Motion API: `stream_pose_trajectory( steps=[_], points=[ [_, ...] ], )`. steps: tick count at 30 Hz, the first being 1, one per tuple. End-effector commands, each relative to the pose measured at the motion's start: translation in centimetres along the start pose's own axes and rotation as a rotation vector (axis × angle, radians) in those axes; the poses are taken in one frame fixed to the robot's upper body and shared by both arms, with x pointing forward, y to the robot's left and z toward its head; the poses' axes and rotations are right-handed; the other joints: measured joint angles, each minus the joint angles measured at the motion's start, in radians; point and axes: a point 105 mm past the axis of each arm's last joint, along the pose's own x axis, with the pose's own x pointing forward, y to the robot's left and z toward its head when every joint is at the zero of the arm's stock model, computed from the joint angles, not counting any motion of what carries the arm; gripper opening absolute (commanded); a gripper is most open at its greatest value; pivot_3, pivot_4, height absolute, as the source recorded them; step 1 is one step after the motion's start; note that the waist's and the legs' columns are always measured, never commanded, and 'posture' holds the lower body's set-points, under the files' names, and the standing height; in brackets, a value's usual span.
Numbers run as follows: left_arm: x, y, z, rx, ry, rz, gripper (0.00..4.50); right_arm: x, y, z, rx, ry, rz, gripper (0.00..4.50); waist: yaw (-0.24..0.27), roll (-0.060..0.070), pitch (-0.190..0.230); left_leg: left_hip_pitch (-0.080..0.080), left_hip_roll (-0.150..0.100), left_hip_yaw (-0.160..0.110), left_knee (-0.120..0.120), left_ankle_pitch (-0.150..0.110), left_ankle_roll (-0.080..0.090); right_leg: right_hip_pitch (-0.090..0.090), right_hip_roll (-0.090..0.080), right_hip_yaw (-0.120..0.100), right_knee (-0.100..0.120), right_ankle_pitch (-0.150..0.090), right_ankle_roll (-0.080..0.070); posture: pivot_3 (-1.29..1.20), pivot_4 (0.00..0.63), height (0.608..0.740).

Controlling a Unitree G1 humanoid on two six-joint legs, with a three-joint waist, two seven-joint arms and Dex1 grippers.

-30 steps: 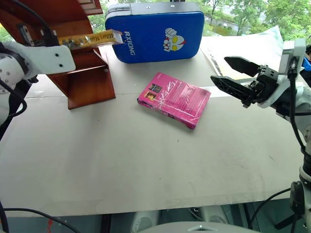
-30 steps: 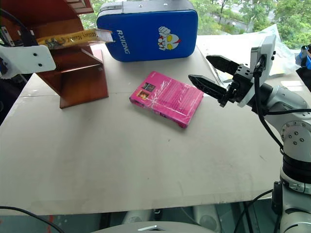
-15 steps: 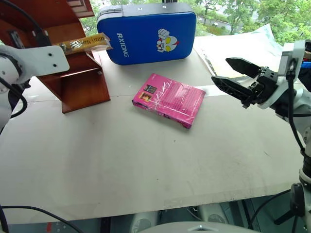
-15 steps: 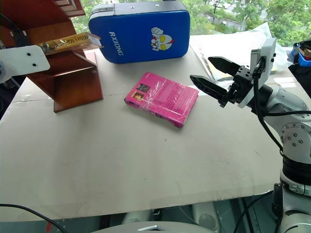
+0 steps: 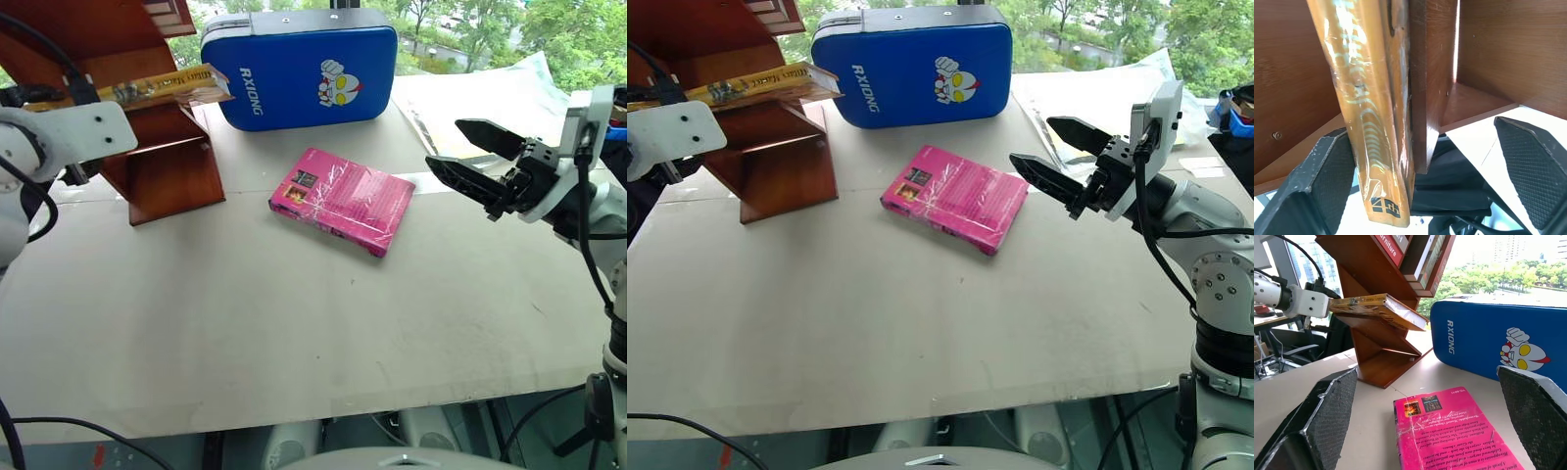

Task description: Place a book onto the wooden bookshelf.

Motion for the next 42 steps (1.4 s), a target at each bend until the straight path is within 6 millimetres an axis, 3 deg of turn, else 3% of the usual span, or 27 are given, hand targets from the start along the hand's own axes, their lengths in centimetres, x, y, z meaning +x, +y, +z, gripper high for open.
stream_pose_trajectory(
  steps=[1,5,12,16,19,21,24,28,29,34,36,39,42],
  points=[
    [-1.2,1.3,-0.9,-0.026,0.027,0.046,4.46,-0.1,0.7,1.2,-0.048,-0.038,0.021,4.5,0.0,0.0,0.0,0.0,0.0,0.0,0.0,0.0,0.0,0.0,0.0,0.0,0.0,0.0,0.0,0.0,0.15,0.74],
    [-2.7,2.9,-0.4,-0.045,0.013,0.108,4.46,-0.2,0.5,1.1,-0.048,-0.03,0.024,4.5,0.002,0.0,0.0,0.0,0.0,0.0,0.0,0.0,0.0,0.0,0.0,0.0,0.0,0.0,0.0,0.0,0.15,0.74],
    [-3.5,4.7,0.6,-0.067,-0.033,0.207,4.46,0.1,0.4,0.9,-0.044,-0.028,0.03,4.5,0.003,0.0,0.0,0.0,0.0,-0.001,0.0,0.0,0.0,0.0,0.0,-0.001,0.0,0.0,0.0,0.0,0.15,0.74],
    [-4.2,4.6,1.2,-0.101,-0.056,0.173,4.46,0.0,0.2,0.9,-0.046,-0.024,0.028,4.5,0.003,0.0,0.0,0.0,0.0,0.0,0.0,0.0,0.0,0.0,0.0,0.0,0.0,0.0,0.0,0.0,0.15,0.74],
    [-4.9,4.0,2.9,-0.14,-0.115,0.155,4.46,-1.2,-0.2,-0.1,-0.053,0.04,-0.005,4.5,0.003,0.0,0.0,0.0,0.0,0.0,0.0,0.0,0.0,0.0,0.0,0.0,0.0,0.0,0.0,0.0,0.15,0.74],
    [-4.6,1.2,5.0,-0.243,-0.203,0.064,4.46,-2.7,-0.5,-1.2,-0.063,0.105,-0.04,4.5,0.01,0.0,0.0,-0.001,0.0,-0.001,0.0,0.0,0.0,0.0,0.0,-0.001,-0.001,0.0,0.0,0.0,0.15,0.74],
    [-4.3,-5.7,9.3,-0.494,-0.391,-0.173,4.46,-5.1,-1.3,-3.8,-0.102,0.216,-0.117,4.5,0.023,0.003,-0.002,-0.001,-0.001,0.0,0.002,0.0,0.0,0.002,-0.001,0.0,-0.002,0.0,0.0,0.0,0.15,0.74],
    [-4.5,-12.5,10.1,-0.506,-0.459,-0.292,4.46,-8.2,-2.1,-8.3,-0.18,0.334,-0.254,4.5,0.013,-0.002,-0.003,0.0,0.001,0.001,0.004,0.0,0.0,0.001,0.0,0.002,0.0,0.0,0.0,0.0,0.15,0.74],
    [-5.0,-14.0,10.6,-0.584,-0.491,-0.329,4.46,-8.9,-1.8,-9.4,-0.172,0.344,-0.269,4.5,0.013,-0.002,-0.004,0.0,0.002,0.001,0.003,0.0,0.0,0.001,0.001,0.002,0.0,0.0,0.0,0.0,0.15,0.74],
    [-7.3,-18.9,13.4,-1.133,-0.653,-0.467,4.46,-11.8,0.0,-14.1,-0.133,0.374,-0.322,4.5,0.032,0.001,-0.007,0.008,0.002,0.002,0.003,0.0,0.0,0.01,-0.001,0.002,-0.002,0.0,-0.001,0.0,0.15,0.74],
    [-8.0,-19.8,13.6,-1.218,-0.685,-0.488,4.46,-12.9,0.3,-15.6,-0.118,0.408,-0.345,4.5,0.033,0.001,-0.008,0.021,0.002,0.002,0.001,-0.001,0.001,0.025,-0.002,0.001,-0.009,-0.002,-0.003,0.0,0.15,0.74],
    [-8.1,-21.3,11.8,-1.334,-0.623,-0.494,4.46,-14.5,1.0,-16.9,-0.131,0.458,-0.332,4.5,0.033,0.003,-0.01,0.022,0.002,0.002,0.002,-0.001,0.001,0.025,-0.002,0.001,-0.009,-0.005,0.0,0.0,0.15,0.74],
    [-8.9,-23.3,10.6,-1.307,-0.581,-0.543,4.46,-15.7,1.2,-17.5,-0.124,0.472,-0.338,4.5,0.027,0.004,-0.01,0.026,0.005,0.004,0.0,-0.001,0.001,0.027,-0.002,0.002,-0.009,-0.005,-0.001,0.0,0.15,0.74]
  ],
)
